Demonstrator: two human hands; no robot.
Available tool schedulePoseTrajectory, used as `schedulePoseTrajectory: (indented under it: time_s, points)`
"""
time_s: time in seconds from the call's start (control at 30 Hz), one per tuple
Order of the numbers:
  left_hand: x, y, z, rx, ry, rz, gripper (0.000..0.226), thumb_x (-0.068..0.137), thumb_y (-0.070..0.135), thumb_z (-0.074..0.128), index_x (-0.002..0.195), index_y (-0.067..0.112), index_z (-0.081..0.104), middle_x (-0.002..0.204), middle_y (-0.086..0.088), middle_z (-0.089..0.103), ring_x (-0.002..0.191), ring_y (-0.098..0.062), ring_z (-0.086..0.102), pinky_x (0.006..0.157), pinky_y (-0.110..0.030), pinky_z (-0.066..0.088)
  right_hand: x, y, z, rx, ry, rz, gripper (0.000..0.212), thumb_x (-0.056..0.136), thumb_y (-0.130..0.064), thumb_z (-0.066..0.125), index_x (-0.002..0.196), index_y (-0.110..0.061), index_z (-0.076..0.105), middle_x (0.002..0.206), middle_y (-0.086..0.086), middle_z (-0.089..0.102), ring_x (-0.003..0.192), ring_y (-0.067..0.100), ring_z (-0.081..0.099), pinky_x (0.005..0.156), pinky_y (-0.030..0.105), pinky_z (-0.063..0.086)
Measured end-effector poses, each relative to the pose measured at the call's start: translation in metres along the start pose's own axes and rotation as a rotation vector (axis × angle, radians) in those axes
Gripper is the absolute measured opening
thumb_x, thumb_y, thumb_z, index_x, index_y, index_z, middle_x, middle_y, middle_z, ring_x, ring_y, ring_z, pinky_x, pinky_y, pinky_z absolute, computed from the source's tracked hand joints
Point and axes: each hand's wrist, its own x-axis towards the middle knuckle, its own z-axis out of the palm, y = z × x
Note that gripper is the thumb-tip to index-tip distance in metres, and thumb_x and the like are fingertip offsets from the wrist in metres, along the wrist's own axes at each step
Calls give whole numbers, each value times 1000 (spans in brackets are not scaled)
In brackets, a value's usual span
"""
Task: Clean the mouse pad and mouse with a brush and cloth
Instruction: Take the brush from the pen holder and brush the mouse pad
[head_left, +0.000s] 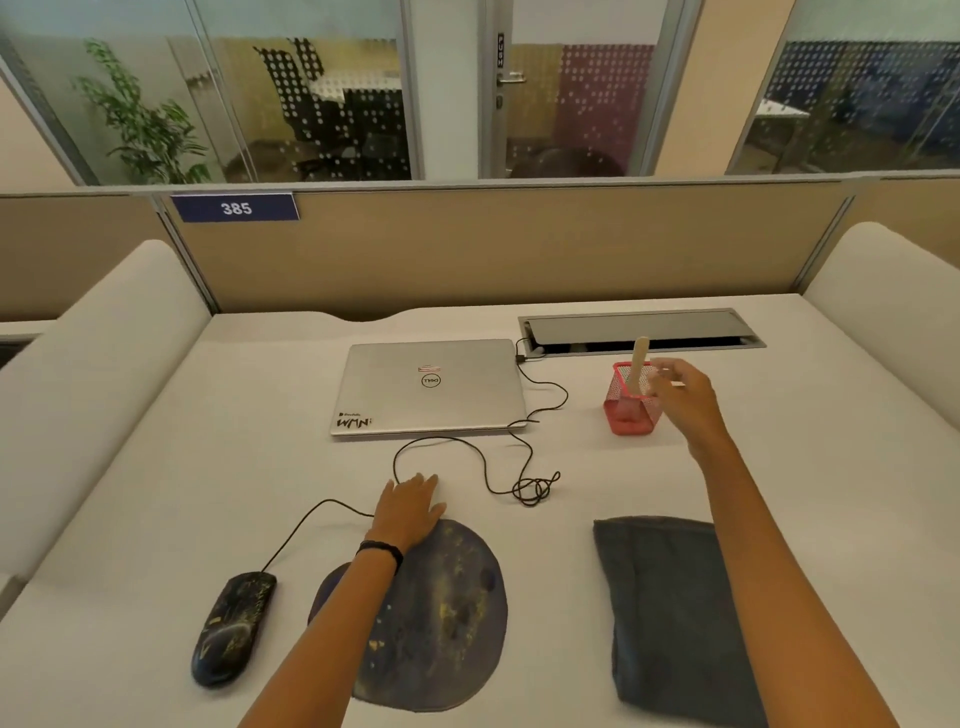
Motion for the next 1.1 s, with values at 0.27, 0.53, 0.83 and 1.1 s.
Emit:
schedulePoseTrajectory:
  time_s: [0.27, 0.53, 0.83, 1.1]
  points:
    - [3, -1, -9, -5, -92, -34, 57, 100, 40, 29, 150, 17, 12, 157, -5, 17, 142, -21, 24, 117, -42, 5, 66, 18, 11, -177, 34, -3, 50, 92, -31, 51, 134, -5, 40, 134, 18, 45, 120, 30, 48, 92, 37, 42]
    - [2, -1, -1, -26, -69, -62, 58, 100, 38, 32, 150, 17, 13, 158, -3, 13, 142, -19, 25, 118, -42, 2, 103, 30, 22, -326, -25, -99, 43, 94, -20, 46, 133, -3, 39, 135, 25, 35, 117, 35, 45, 87, 36, 40]
    - [1, -2, -1, -48, -71, -71, 59, 99, 38, 35, 150, 16, 14, 158, -2, 13, 142, -19, 25, 118, -41, 3, 105, 44, 27, -261, 113, -165, 16, 89, -10, 51, 97, 2, 60, 106, 19, 56, 93, 29, 53, 65, 23, 37]
    - [-1, -3, -7, -30, -78, -44, 67, 95, 43, 43, 149, 16, 16, 158, -2, 14, 141, -20, 27, 118, -43, 3, 101, 67, 23, -408, -32, -228, 10, 81, -8, 63, 76, -2, 57, 86, 22, 60, 70, 26, 52, 64, 30, 37]
